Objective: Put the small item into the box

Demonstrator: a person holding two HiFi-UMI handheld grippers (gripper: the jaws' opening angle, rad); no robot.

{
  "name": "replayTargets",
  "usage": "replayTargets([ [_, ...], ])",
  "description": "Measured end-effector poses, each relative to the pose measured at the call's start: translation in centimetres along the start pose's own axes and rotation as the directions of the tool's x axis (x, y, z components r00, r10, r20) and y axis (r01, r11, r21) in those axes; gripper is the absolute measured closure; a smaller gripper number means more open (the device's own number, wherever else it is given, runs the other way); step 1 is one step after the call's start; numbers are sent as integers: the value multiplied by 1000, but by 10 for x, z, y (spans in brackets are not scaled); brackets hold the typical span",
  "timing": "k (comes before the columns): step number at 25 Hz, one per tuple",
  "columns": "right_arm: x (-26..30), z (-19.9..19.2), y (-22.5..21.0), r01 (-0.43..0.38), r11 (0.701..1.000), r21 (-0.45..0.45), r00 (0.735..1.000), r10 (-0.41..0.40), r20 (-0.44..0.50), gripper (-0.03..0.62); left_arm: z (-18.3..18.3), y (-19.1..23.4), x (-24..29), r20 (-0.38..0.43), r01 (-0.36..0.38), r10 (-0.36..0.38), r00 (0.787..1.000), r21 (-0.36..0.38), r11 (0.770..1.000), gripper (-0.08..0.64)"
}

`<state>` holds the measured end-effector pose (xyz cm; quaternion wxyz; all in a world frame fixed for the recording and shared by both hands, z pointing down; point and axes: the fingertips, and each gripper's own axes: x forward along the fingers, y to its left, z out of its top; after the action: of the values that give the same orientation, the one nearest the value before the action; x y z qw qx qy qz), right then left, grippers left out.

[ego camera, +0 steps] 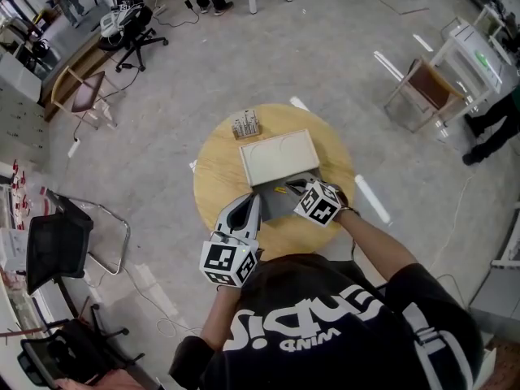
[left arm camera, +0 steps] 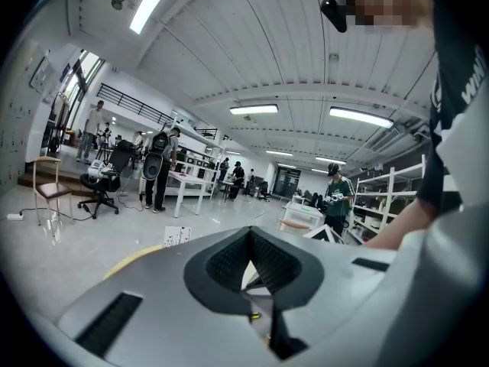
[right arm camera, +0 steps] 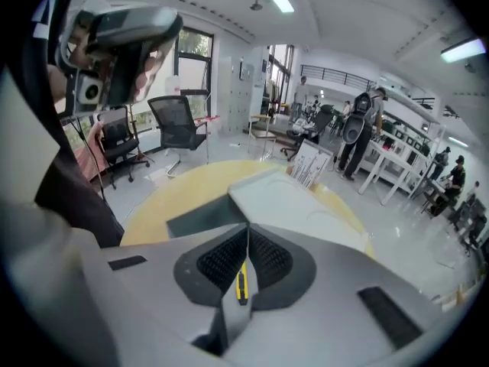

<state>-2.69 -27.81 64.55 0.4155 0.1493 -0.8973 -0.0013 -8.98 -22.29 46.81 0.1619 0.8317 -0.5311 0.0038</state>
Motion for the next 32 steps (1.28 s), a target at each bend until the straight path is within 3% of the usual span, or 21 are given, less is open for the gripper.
replayTargets([
  [3,-35,29,-11,70,997,22,991,-72,112,586,4,-5,1,5,12,-12,1000,10,1000,551],
  [6,-73,52,-18,132,988,74,962,-146,231,588,8,-10,1,13,23,-24,1000,29,999,551],
  [10,-122,67,-24,217,963,157,907,-259,332,588,11,-16,2,20,33,-34,999,45,998,551],
  [13,-149,67,-29,268,929,255,860,-350,371,588,11,-18,2,26,36,-37,999,53,998,551],
  [19,-189,62,-21,253,861,441,769,-455,448,588,9,-21,-5,34,33,-35,999,67,997,551],
  [25,-193,48,-11,245,830,500,744,-492,452,588,3,-24,-10,33,26,-29,999,68,997,551],
  [32,-199,50,-2,242,829,504,735,-496,463,589,4,-26,-18,38,20,-23,999,71,997,551],
])
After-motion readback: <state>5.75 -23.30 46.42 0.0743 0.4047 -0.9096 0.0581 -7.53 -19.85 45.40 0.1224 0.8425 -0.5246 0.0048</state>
